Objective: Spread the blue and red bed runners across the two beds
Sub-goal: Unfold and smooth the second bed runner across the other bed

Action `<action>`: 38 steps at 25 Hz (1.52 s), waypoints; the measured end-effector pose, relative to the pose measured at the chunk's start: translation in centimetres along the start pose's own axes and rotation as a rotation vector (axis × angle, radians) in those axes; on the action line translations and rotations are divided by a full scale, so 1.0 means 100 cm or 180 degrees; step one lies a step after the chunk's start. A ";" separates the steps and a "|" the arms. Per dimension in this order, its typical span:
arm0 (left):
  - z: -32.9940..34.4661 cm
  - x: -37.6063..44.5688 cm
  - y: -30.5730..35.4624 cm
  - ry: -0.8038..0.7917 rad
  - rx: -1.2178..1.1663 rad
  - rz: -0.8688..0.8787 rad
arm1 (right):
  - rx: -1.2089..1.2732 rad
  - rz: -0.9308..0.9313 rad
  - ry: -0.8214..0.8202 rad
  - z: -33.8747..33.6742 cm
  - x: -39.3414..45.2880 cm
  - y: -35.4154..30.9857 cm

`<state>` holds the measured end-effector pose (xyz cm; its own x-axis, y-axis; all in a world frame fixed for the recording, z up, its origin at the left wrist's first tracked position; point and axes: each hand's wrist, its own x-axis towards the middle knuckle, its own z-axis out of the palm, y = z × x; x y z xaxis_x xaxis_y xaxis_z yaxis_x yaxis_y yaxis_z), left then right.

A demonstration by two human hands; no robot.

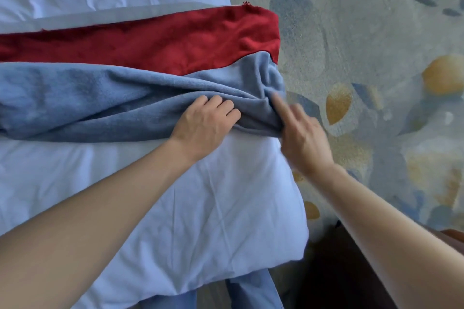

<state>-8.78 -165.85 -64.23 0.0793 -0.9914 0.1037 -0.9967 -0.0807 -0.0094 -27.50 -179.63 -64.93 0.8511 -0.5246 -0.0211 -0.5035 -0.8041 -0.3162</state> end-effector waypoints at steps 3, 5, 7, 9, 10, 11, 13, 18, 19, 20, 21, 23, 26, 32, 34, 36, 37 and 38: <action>-0.005 -0.004 0.011 -0.0068 -0.0550 -0.0082 | 0.0325 0.1230 0.0141 -0.014 0.000 0.030; -0.010 -0.003 0.013 -0.0123 -0.1257 -0.0490 | 0.1433 0.2117 0.0041 -0.013 0.001 0.017; -0.012 -0.003 0.009 -0.0246 -0.1700 -0.0920 | 0.2166 0.2364 -0.0124 -0.002 -0.003 -0.001; -0.010 -0.003 0.005 -0.0337 -0.1808 -0.1001 | 0.1934 0.2154 -0.0145 0.008 -0.009 0.001; -0.008 -0.002 0.007 -0.0371 -0.1766 -0.0897 | 0.1717 0.2119 -0.0051 0.005 -0.008 0.008; -0.006 -0.002 0.011 -0.0409 -0.1686 -0.0756 | 0.1527 0.2184 0.0016 0.000 -0.005 0.018; -0.002 -0.001 0.024 -0.0484 -0.1559 -0.0651 | 0.1083 0.2241 -0.0033 -0.009 0.004 0.031; -0.004 -0.002 0.029 -0.0465 -0.1723 -0.1008 | 0.0519 0.1049 0.0184 -0.001 -0.001 -0.009; -0.006 -0.001 0.025 -0.0470 -0.1988 -0.1177 | 0.0760 0.1115 0.0296 0.004 -0.006 -0.013; -0.007 0.004 0.019 -0.0487 -0.2338 -0.1426 | 0.1253 0.1488 0.0413 0.007 -0.010 -0.012; -0.008 0.011 0.013 -0.0498 -0.2728 -0.1741 | 0.2071 0.2120 0.0494 0.006 -0.011 -0.009; -0.006 0.024 -0.001 -0.0451 -0.3206 -0.2270 | 0.3431 0.3138 0.0394 0.007 -0.011 -0.004; 0.000 0.030 -0.002 -0.0650 -0.2761 -0.2166 | 0.3190 0.2953 0.0109 0.004 -0.012 -0.006; -0.005 0.014 0.022 -0.0473 -0.1412 -0.0633 | 0.2085 0.2774 0.0261 -0.016 -0.011 0.018; -0.006 0.009 0.028 -0.0441 -0.1011 -0.0179 | 0.2025 0.2943 0.0338 -0.022 -0.012 0.031; -0.007 0.012 0.029 -0.0377 -0.1105 -0.0365 | 0.2632 0.3165 0.0510 -0.023 -0.012 0.035; -0.008 0.016 0.028 -0.0324 -0.1371 -0.0709 | 0.2991 0.3308 0.0540 -0.021 -0.012 0.034; -0.009 0.021 0.028 -0.0254 -0.1722 -0.1166 | 0.3271 0.3418 0.0495 -0.019 -0.014 0.031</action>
<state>-11.38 -168.02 -63.12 0.3955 -0.9158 -0.0693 -0.7714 -0.3722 0.5161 -30.51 -181.94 -64.11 0.0953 -0.7998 -0.5927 -0.4846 0.4828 -0.7294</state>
